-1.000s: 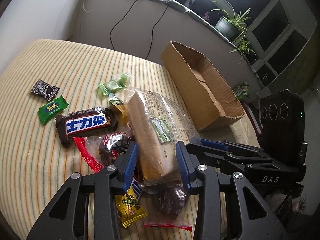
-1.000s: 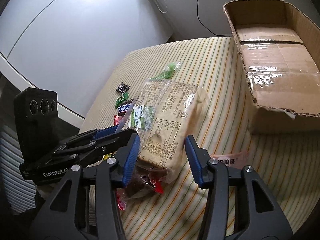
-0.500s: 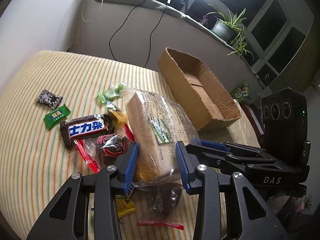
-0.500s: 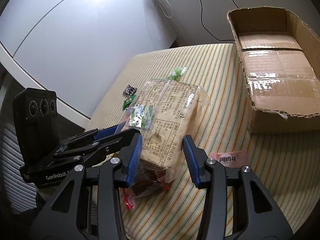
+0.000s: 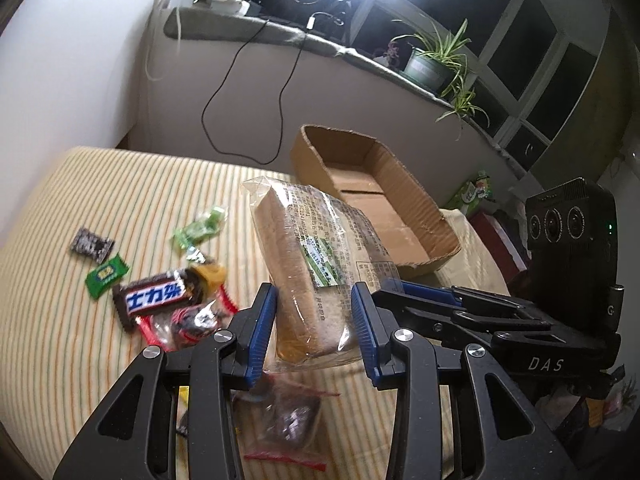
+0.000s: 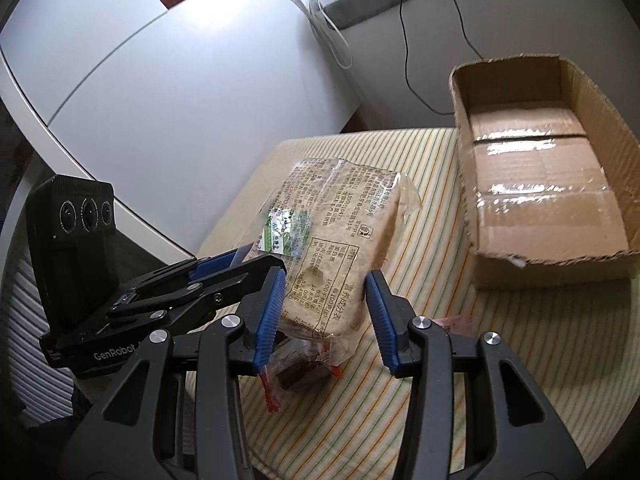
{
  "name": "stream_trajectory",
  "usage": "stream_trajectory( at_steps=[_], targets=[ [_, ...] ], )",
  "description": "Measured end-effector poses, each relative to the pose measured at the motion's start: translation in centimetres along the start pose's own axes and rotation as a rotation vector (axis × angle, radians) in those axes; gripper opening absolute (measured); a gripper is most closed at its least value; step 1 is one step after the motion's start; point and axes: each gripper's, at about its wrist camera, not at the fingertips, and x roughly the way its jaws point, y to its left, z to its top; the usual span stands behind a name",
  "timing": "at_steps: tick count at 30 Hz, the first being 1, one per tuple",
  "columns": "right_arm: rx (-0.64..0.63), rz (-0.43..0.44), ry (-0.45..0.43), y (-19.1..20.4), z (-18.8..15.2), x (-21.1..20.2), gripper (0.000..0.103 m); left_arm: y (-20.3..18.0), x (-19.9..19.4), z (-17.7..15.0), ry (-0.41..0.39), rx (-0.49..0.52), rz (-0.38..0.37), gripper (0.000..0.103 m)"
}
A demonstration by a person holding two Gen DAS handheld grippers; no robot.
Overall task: Organize snacks
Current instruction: 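Carry the bread loaf into the cardboard box and open the left gripper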
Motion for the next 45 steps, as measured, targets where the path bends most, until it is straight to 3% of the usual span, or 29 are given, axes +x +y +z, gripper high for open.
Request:
stream_trajectory(
  at_steps=[22,33,45],
  targets=[
    [0.008,-0.079,-0.11,-6.5,1.4,-8.1,0.044,-7.6,6.0,4.6,-0.003,0.098,-0.049,0.036],
    [0.009,-0.127,-0.103,-10.3,3.8,-7.9,0.043,-8.7,9.9,6.2,0.029,0.105,-0.042,0.036],
    [0.023,-0.157,-0.039,-12.5,4.5,-6.0,0.043,-8.4,13.7,6.0,0.107,0.105,-0.011,0.035]
  ],
)
